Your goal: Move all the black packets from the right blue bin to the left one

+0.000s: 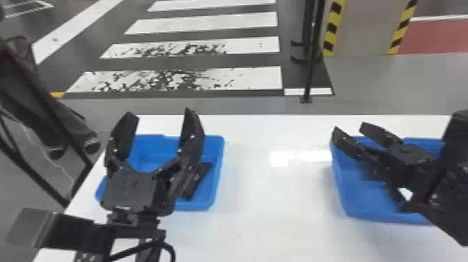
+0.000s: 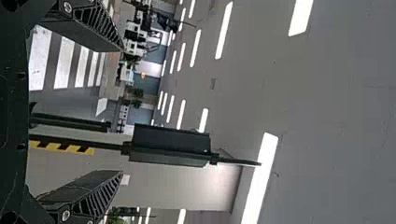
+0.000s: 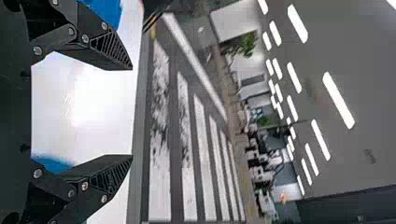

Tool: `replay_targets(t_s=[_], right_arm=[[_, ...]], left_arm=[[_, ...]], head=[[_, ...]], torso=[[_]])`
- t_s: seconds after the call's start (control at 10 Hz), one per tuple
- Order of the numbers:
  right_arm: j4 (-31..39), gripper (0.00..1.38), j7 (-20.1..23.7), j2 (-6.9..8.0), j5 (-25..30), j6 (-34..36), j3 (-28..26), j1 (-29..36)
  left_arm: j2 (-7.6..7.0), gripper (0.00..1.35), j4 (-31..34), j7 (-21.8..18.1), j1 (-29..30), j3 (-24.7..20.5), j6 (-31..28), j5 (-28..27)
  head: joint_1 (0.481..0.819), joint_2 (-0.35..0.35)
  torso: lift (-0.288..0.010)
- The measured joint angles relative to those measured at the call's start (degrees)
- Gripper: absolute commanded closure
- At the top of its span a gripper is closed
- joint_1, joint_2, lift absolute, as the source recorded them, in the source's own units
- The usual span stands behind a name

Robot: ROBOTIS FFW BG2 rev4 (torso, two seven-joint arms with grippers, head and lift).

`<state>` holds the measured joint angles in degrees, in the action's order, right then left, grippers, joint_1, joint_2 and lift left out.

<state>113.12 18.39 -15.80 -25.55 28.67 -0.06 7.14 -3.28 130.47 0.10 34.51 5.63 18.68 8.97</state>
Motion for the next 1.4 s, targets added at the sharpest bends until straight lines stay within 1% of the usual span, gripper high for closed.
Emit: replay_targets(t_s=[0.1,0.2,0.3,0.6,1.0,1.2,1.4], right_arm=[[2.1,0.39,-0.88,0.34,4.77,6.99,-3.11,0.05],[4.42,0.39,-1.74,0.6,8.76,14.35,-5.11,0.31],[5.9,0.39,-2.7,0.76,11.22,20.1,-5.91,0.6],[6.22,0.39,-5.25,1.11,12.87,29.66,-5.63,1.24],[6.62,0.38,-8.18,1.13,15.34,37.87,-5.19,0.54],[5.98,0.37,-9.24,1.05,17.6,39.88,-5.11,-0.72],[5.31,0.31,-10.79,0.89,18.84,41.94,-5.08,-1.84]], left_arm=[[-0.07,0.1,0.6,0.0,0.47,-0.08,-0.56,0.34],[-0.05,0.1,1.17,-0.01,0.92,-0.36,-1.06,0.49],[-0.11,0.1,1.69,-0.01,1.32,-0.52,-1.9,0.52],[-0.58,0.1,1.92,-0.03,1.28,-0.12,-3.43,0.61],[-0.68,0.1,1.93,-0.1,1.2,-0.05,-4.27,1.17],[-0.68,0.1,1.93,-0.1,1.2,-0.15,-4.33,1.6],[-0.64,0.1,1.93,-0.1,1.32,-0.25,-4.29,1.67]], head=[[0.695,-0.009],[0.695,-0.029],[0.695,-0.06],[0.695,-0.088],[0.695,-0.117],[0.695,-0.139],[0.695,-0.155]], torso=[[-0.14],[-0.14],[-0.14],[-0.14],[-0.14],[-0.14],[-0.14]])
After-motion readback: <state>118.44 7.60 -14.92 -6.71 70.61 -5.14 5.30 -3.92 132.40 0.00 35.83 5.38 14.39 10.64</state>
